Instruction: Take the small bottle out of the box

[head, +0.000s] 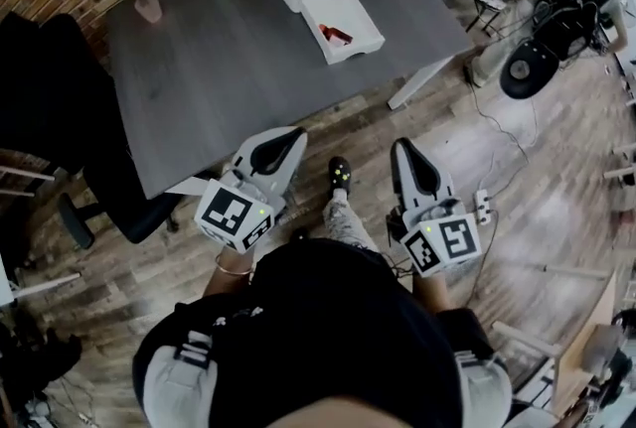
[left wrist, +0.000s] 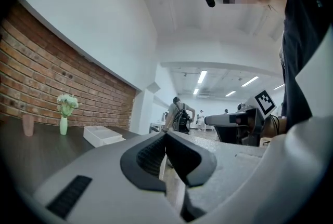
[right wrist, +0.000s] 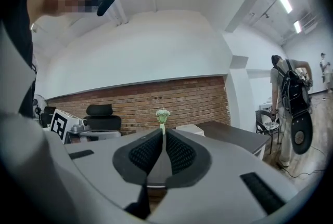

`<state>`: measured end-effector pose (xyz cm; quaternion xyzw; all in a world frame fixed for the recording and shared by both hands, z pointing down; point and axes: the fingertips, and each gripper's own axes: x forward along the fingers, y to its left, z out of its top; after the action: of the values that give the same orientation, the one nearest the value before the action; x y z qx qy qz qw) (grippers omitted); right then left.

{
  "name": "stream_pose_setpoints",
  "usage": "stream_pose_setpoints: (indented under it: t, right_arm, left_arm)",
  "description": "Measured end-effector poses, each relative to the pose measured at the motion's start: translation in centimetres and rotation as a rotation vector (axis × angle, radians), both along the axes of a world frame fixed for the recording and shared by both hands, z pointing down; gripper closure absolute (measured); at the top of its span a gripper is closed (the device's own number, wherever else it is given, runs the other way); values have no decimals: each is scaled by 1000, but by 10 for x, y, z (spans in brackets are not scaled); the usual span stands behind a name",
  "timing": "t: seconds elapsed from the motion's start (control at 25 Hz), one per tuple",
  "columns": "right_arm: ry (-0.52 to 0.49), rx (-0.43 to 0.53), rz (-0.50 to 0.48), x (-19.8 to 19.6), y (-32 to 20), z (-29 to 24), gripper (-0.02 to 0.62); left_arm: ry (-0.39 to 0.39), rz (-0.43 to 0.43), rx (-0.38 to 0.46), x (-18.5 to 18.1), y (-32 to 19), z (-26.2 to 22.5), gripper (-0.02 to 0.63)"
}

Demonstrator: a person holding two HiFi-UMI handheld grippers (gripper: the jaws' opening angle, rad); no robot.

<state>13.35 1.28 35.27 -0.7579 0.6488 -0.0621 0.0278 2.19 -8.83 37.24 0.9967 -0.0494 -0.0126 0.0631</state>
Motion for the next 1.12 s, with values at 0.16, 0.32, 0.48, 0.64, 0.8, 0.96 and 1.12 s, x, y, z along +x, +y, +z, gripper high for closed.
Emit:
stream_pose_setpoints:
  t: [0.16, 0.32, 0.48, 0.64, 0.8, 0.96, 1.12]
  right_arm:
    - [-24, 8, -79, 24, -45, 7, 571]
    - [-33, 3, -140, 53, -87, 13, 567]
    - [-42, -11, -194, 80, -118, 19, 561]
    - [-40, -41, -238, 105, -145, 28, 557]
    - [-44, -80, -283, 131, -162, 38, 546]
    - [-51, -109, -324, 151, -183, 43, 543]
    - [-64, -157, -362, 168, -206, 58, 538]
  left_arm:
    - [-18, -126, 7, -6, -38, 6, 604]
    - [-38, -202, 8, 6, -69, 11, 604]
    - [-47, -244, 13, 29, -91, 9, 604]
    - [-54, -270, 23, 56, -108, 6, 604]
    - [-66, -299, 34, 80, -117, 3, 604]
    - [-76, -341, 38, 94, -128, -1, 604]
    - [-90, -379, 33, 108, -140, 1, 604]
